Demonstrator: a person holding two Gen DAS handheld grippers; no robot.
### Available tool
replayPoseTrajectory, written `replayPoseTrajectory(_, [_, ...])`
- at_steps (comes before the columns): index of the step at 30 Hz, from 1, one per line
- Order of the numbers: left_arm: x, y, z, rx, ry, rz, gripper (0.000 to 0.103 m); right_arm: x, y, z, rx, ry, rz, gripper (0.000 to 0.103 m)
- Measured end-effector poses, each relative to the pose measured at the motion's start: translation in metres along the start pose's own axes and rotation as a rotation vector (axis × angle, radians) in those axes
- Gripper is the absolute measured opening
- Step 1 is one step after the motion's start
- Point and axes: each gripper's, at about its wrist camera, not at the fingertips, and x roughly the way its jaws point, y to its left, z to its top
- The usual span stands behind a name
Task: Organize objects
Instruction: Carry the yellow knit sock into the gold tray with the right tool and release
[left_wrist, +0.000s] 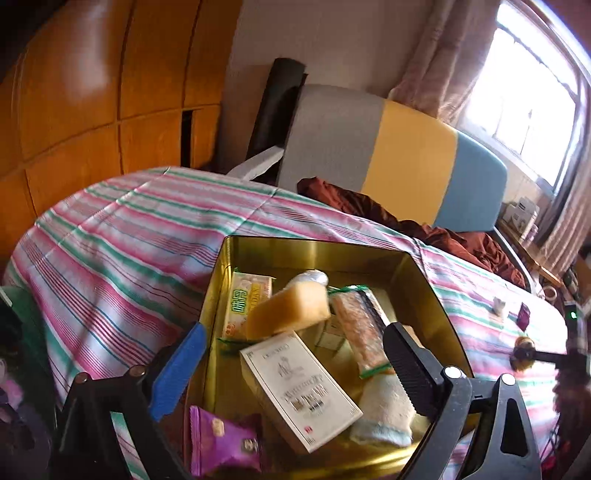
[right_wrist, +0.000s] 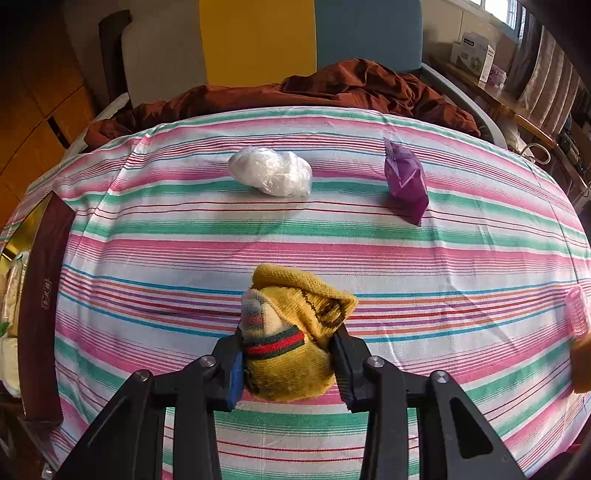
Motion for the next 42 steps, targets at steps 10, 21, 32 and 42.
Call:
replayPoseTrajectory(10, [-0.014, -0.015, -0.016, 0.058, 0.029, 0.009, 0.1, -0.025, 0.058, -0.007, -0.063, -0.034, 0.151, 0.039])
replayPoseTrajectory(21, [-0.026, -0.003, -0.021, 0.052, 0.019, 0.04, 0.102, -0.062, 0.196, 0.001, -0.258, -0.107, 0.332, 0.039])
replayPoseTrajectory(32, [-0.029, 0.012, -0.029, 0.026, 0.033, 0.037, 0.102, -0.029, 0.276, 0.017, -0.338, -0.078, 0.293, 0.042])
replayPoseTrajectory(42, [-0.024, 0.016, -0.033, 0.007, 0.057, 0.034, 0.102, -0.01, 0.293, 0.024, -0.341, -0.065, 0.256, 0.07])
